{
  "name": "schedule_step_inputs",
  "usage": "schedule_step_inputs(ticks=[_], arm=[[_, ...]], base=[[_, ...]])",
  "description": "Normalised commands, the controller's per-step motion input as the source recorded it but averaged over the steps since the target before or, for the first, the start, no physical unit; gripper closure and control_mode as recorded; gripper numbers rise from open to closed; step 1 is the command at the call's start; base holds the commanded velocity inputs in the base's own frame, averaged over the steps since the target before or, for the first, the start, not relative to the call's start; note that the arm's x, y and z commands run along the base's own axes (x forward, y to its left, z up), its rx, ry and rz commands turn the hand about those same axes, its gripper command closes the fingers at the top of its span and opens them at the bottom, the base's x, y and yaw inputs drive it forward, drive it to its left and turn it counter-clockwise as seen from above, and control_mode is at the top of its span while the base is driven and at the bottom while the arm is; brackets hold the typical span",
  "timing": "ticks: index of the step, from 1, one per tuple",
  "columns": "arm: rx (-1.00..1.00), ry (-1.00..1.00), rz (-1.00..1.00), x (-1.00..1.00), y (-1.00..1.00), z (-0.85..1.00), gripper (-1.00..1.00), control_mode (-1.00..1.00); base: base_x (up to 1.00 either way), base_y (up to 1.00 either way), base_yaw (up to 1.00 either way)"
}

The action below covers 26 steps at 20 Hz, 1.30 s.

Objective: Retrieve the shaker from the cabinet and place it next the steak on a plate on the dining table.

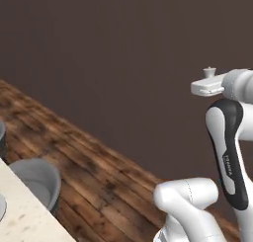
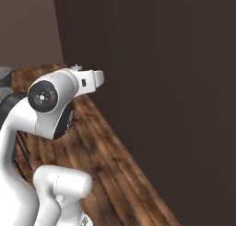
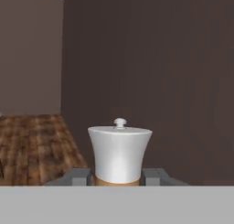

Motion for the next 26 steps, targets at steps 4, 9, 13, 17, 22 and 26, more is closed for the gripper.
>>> schedule_step_inputs(ticks=[4, 9, 13, 17, 22, 26], arm=[[0.00, 0.00, 0.00, 0.00, 0.00, 0.00, 1.00, 1.00], [0.00, 0.00, 0.00, 0.00, 0.00, 0.00, 1.00, 1.00], [0.00, 0.00, 0.00, 0.00, 0.00, 0.00, 1.00, 1.00], [0.00, 0.00, 0.00, 0.00, 0.00, 0.00, 1.00, 1.00], [0.00, 0.00, 0.00, 0.00, 0.00, 0.00, 1.00, 1.00], [0.00, 0.00, 0.00, 0.00, 0.00, 0.00, 1.00, 1.00]], base=[[0.79, -0.05, 0.64], [0.40, 0.08, 0.63], [0.04, 0.28, 0.62], [0.00, 0.22, 0.62], [0.13, 0.16, 0.60], [0.45, 0.06, 0.59]])
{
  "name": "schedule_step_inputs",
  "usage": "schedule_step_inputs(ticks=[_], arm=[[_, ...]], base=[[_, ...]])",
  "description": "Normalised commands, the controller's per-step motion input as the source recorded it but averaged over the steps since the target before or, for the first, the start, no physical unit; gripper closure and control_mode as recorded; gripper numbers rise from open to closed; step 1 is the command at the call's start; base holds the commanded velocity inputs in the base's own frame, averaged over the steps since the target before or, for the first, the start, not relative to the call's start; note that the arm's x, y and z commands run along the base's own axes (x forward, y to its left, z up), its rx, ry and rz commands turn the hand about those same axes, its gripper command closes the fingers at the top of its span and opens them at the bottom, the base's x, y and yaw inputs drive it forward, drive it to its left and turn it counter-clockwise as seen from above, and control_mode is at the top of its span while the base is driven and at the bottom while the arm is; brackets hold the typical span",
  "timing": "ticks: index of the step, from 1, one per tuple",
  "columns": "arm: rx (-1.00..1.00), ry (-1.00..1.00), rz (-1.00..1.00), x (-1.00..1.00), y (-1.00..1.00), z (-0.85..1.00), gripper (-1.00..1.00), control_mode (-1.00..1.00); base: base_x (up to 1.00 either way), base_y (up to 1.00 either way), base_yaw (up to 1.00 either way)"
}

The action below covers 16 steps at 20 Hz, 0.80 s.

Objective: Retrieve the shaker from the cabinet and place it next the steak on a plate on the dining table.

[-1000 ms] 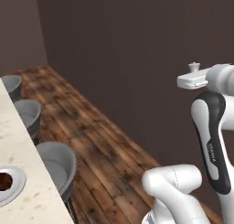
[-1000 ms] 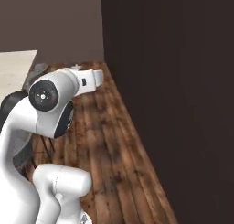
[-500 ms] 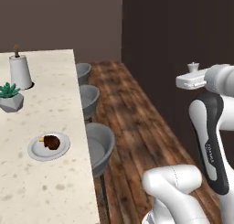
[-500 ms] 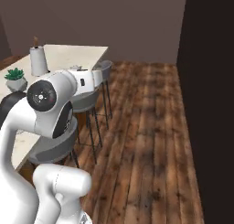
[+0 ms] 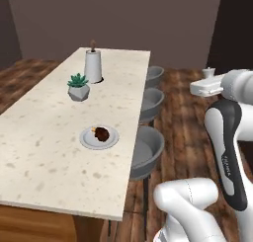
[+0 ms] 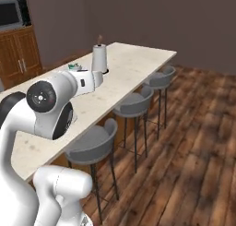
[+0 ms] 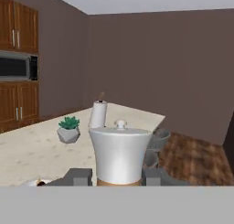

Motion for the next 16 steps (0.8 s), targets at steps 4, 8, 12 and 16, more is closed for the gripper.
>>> schedule_step_inputs(ticks=[4, 8, 12, 16], arm=[[0.00, 0.00, 0.00, 0.00, 0.00, 0.00, 1.00, 1.00], [0.00, 0.00, 0.00, 0.00, 0.00, 0.00, 1.00, 1.00], [0.00, 0.00, 0.00, 0.00, 0.00, 0.00, 1.00, 1.00], [0.00, 0.00, 0.00, 0.00, 0.00, 0.00, 1.00, 1.00]], base=[[0.64, 0.02, 0.56], [0.80, 0.00, 0.50], [1.00, -0.02, 0.38], [1.00, -0.09, 0.34]])
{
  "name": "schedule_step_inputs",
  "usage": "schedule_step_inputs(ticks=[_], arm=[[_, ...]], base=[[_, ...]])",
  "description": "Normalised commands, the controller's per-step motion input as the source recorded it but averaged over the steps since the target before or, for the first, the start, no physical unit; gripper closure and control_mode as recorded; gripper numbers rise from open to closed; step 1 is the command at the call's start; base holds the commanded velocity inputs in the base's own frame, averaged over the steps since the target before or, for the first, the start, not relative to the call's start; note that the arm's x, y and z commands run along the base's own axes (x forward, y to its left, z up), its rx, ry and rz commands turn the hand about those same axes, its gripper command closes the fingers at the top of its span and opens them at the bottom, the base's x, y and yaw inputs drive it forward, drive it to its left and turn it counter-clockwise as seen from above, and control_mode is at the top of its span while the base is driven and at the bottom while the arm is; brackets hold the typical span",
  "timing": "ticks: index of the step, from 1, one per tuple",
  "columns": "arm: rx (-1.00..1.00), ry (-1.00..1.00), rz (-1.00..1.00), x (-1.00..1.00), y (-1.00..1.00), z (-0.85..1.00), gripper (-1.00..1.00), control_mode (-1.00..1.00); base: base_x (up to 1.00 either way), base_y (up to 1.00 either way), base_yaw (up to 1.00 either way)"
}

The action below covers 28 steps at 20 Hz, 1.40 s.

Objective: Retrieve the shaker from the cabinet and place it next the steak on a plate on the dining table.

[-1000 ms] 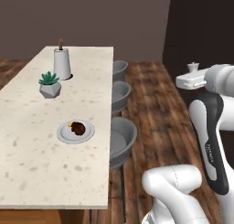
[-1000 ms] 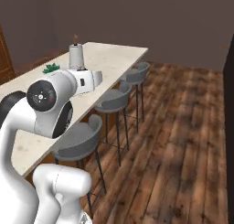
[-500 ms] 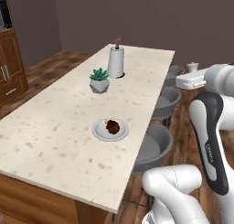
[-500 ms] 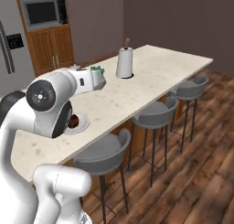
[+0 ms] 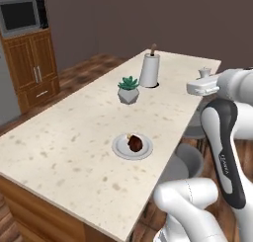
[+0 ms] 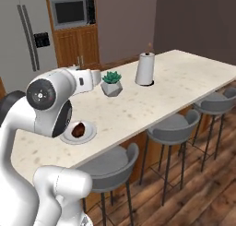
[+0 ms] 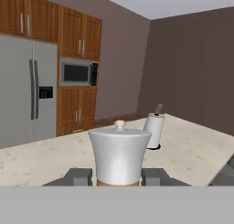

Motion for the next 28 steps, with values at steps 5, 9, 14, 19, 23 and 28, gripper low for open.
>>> schedule_step_inputs(ticks=[5, 9, 14, 19, 23, 28], arm=[[0.00, 0.00, 0.00, 0.00, 0.00, 0.00, 1.00, 1.00], [0.00, 0.00, 0.00, 0.00, 0.00, 0.00, 1.00, 1.00], [0.00, 0.00, 0.00, 0.00, 0.00, 0.00, 1.00, 1.00], [0.00, 0.00, 0.00, 0.00, 0.00, 0.00, 1.00, 1.00], [0.00, 0.00, 0.00, 0.00, 0.00, 0.00, 1.00, 1.00], [0.00, 0.00, 0.00, 0.00, 0.00, 0.00, 1.00, 1.00]], base=[[1.00, -0.03, 0.37], [1.00, -0.08, 0.42], [1.00, -0.01, 0.38], [1.00, -0.02, 0.40], [0.96, -0.18, 0.38], [0.92, -0.21, 0.41]])
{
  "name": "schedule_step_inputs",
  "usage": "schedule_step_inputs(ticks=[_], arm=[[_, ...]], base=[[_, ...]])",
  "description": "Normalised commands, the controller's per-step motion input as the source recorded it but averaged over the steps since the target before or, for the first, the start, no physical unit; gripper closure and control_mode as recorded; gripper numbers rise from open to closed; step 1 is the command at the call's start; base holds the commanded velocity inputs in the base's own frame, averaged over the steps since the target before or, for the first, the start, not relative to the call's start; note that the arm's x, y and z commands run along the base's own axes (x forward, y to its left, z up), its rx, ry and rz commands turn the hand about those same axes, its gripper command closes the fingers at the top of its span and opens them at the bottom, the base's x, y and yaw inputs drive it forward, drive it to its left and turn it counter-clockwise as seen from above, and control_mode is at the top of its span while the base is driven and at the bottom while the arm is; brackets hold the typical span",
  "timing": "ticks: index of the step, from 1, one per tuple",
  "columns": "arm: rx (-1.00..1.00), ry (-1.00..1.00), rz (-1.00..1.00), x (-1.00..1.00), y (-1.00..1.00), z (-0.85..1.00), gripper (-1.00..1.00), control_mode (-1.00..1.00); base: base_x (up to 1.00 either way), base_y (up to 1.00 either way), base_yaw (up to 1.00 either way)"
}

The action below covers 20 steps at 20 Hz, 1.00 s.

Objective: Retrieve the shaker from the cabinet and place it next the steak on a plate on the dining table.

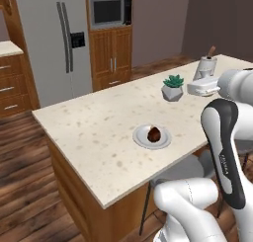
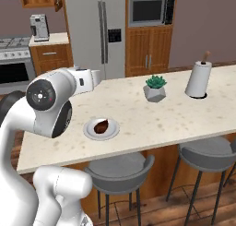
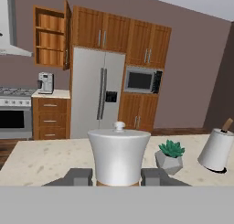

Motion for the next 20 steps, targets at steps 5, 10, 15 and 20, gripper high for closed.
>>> schedule_step_inputs(ticks=[5, 10, 15, 20], arm=[[0.00, 0.00, 0.00, 0.00, 0.00, 0.00, 1.00, 1.00], [0.00, 0.00, 0.00, 0.00, 0.00, 0.00, 1.00, 1.00], [0.00, 0.00, 0.00, 0.00, 0.00, 0.00, 1.00, 1.00], [0.00, 0.00, 0.00, 0.00, 0.00, 0.00, 1.00, 1.00]], base=[[0.74, 0.01, 0.26], [0.38, 0.01, 0.10], [0.15, 0.00, 0.04], [0.05, 0.00, 0.02]])
